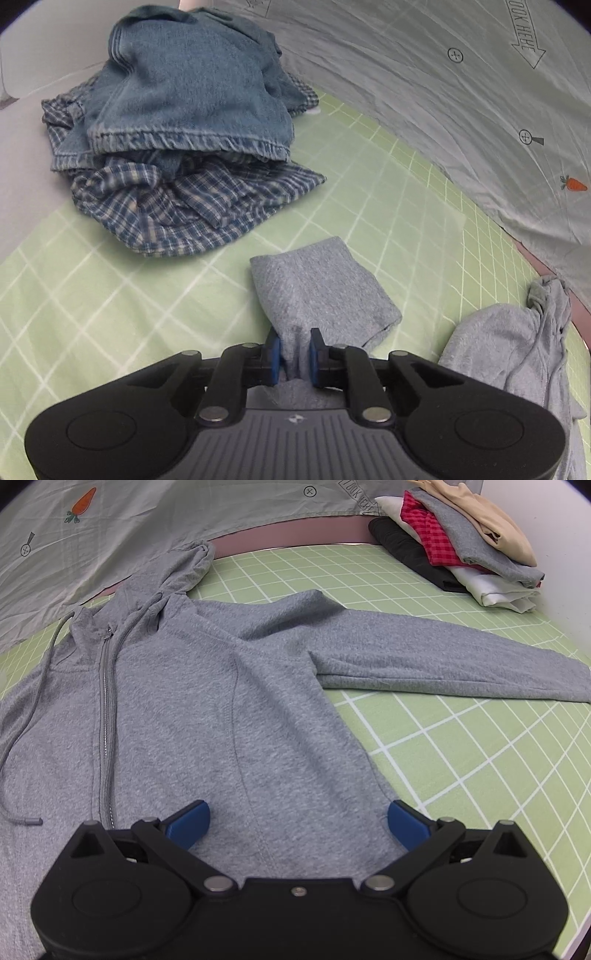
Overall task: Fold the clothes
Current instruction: 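Pull the grey sleeve cuff outward with the left tool to straighten it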
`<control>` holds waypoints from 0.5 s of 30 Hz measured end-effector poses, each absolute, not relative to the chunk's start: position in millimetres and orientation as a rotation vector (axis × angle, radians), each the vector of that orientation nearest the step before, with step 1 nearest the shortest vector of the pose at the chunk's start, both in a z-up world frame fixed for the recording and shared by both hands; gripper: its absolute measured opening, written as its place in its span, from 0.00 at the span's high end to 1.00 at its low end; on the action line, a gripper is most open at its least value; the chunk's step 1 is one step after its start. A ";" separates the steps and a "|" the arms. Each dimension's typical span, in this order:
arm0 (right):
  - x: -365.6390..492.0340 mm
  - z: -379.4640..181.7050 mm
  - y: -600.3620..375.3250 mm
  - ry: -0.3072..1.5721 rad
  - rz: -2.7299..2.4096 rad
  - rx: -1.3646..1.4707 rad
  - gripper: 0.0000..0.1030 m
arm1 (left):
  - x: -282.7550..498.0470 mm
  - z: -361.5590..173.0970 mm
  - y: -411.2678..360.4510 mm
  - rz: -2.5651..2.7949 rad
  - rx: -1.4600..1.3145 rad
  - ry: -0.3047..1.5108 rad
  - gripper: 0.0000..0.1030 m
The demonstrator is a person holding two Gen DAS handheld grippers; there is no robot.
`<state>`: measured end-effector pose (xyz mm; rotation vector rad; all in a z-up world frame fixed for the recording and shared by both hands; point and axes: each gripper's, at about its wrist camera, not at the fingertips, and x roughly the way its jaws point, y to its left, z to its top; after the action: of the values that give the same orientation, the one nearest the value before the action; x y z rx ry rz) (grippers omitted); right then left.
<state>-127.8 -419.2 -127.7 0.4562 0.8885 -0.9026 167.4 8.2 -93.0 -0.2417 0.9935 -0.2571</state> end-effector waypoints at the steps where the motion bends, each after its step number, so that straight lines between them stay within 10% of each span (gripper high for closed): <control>1: -128.0 -127.8 -418.8 0.887 -0.903 0.456 0.00 | 164.6 -87.5 12.7 -0.240 -0.229 0.967 0.87; 15: -127.8 -127.8 -421.0 0.898 -0.891 0.453 0.00 | 129.2 -40.0 60.0 0.167 0.194 0.739 0.87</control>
<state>-127.8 -421.0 -127.8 0.4532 0.8975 -0.8912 129.2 60.0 -40.0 0.1943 0.7385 0.1666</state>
